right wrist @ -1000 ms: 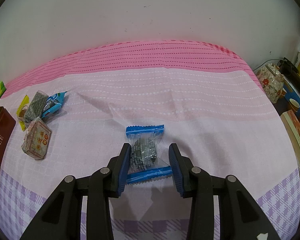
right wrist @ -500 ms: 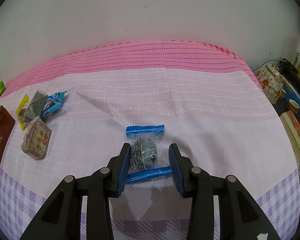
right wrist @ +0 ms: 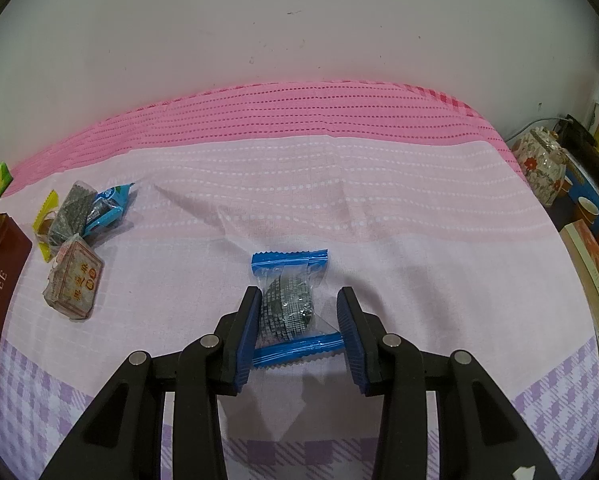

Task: Organize snacks
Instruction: 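Lower the yellow packet into the tray and open the left gripper, then carry the blue-ended candy over the tin tray with the right gripper, then lower the blue candy into the tray and open the right gripper, then grasp the pink-and-white wrapped packet with the right gripper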

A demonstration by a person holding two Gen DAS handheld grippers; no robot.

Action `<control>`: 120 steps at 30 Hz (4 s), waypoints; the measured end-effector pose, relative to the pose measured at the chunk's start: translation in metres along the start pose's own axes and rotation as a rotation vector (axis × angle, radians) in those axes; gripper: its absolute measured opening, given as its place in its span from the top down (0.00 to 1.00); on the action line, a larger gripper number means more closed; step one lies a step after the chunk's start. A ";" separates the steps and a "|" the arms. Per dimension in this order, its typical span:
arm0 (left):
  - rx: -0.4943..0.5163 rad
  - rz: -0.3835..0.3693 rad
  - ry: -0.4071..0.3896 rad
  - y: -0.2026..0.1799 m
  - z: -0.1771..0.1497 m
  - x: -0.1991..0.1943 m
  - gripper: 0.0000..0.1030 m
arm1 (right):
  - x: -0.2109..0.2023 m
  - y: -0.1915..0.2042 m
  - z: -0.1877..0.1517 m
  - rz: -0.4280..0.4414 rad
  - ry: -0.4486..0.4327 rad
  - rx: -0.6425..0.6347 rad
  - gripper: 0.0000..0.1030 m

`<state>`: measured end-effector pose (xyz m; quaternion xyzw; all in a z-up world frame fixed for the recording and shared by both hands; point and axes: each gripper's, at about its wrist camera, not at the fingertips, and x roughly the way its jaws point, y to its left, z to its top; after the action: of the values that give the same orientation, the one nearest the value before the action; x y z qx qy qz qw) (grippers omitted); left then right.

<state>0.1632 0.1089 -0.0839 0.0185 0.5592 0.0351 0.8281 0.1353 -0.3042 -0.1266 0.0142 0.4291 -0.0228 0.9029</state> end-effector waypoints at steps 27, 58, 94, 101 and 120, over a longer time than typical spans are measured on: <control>-0.154 0.048 -0.276 0.097 -0.066 -0.071 0.41 | 0.006 0.016 0.018 -0.075 0.137 -0.009 0.76; -0.374 0.172 -0.262 0.181 -0.103 -0.071 0.35 | -0.055 0.262 0.048 0.293 0.024 -0.273 0.76; -0.371 0.151 -0.193 0.185 -0.102 -0.060 0.35 | -0.046 0.301 0.027 0.295 0.056 -0.330 0.70; -0.355 0.155 -0.190 0.181 -0.103 -0.058 0.35 | -0.069 0.236 0.030 0.202 0.002 -0.272 0.65; -0.229 0.155 -0.238 0.139 -0.099 -0.062 0.35 | -0.018 0.143 0.005 0.107 0.075 -0.135 0.60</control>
<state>0.0428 0.2413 -0.0539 -0.0287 0.4467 0.1598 0.8798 0.1353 -0.1607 -0.1081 -0.0230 0.4616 0.0552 0.8851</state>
